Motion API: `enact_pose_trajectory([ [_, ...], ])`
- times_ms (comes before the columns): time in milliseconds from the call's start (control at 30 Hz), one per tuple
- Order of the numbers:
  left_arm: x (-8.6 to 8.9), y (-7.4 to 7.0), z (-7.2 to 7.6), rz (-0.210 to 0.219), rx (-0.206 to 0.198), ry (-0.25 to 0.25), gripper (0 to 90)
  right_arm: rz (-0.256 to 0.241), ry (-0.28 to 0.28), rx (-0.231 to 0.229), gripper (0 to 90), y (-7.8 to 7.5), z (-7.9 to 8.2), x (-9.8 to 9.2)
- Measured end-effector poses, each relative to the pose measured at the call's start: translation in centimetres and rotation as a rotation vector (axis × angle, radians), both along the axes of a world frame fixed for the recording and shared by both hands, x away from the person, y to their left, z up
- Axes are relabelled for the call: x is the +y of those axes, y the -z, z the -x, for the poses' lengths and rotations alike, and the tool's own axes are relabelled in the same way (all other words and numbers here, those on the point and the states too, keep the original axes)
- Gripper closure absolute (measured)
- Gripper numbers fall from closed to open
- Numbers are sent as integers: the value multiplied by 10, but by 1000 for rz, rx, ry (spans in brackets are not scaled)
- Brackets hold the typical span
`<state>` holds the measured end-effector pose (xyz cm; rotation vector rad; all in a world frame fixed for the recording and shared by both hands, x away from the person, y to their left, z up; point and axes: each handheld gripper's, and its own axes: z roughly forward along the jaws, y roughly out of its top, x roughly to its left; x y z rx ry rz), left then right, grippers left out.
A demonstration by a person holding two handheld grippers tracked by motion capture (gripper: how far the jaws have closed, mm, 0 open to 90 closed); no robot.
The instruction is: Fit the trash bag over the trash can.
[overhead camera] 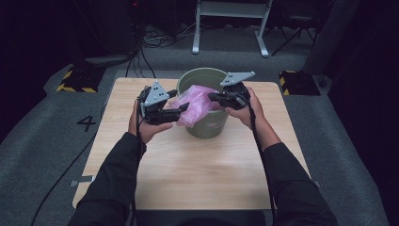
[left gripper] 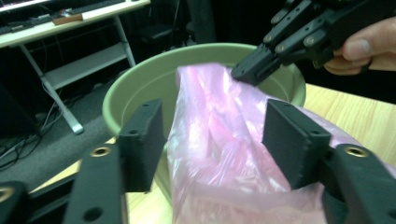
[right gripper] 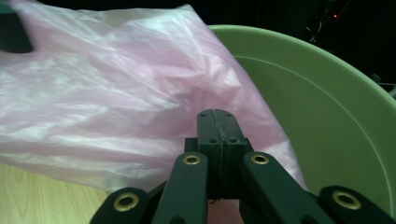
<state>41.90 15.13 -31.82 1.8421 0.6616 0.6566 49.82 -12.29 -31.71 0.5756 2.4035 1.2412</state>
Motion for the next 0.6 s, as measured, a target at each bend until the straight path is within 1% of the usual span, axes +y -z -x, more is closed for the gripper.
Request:
enact_pose_trajectory([
  [33,4,0,2,15,-4,3,357,0,2,-1,900,0,0,-1],
  [67,4,0,2,15,-4,3,357,0,2,-1,900,0,0,-1],
  [100,8,0,3,28,-2,14,357,0,9,-4,900,0,0,-2],
  [167,13,0,6,27,-2,9,358,-2,20,-6,900,-1,-1,-4],
  [200,16,0,7,27,8,15,366,-2,36,-7,900,-1,-3,-8],
  [233,18,0,7,36,9,14,365,-8,43,-3,900,-1,-4,-10],
  [267,18,0,7,36,9,14,374,-8,43,-3,900,-1,-4,-10],
  [300,17,1,7,44,19,25,387,-23,40,-1,900,-1,-4,-13],
  [333,17,1,7,44,19,25,386,-23,40,-1,900,-1,-4,-13],
  [367,13,2,6,35,15,20,387,-55,34,-8,767,-2,-2,-15],
  [400,11,2,6,36,12,28,393,-77,35,-17,698,-5,1,-15],
  [433,9,2,5,36,10,28,400,-93,16,-22,630,-7,3,-15],
  [467,9,2,5,36,10,28,400,-93,16,-22,630,-7,3,-15],
  [500,6,3,4,41,6,32,399,-111,-36,-11,505,-9,7,-12],
  [533,6,3,4,41,6,32,398,-111,-36,-11,505,-9,7,-12],
  [567,5,3,3,47,5,33,387,-108,-56,4,396,-8,9,-6],
  [600,5,2,3,48,1,33,373,-106,-62,15,364,-7,10,-3],
])
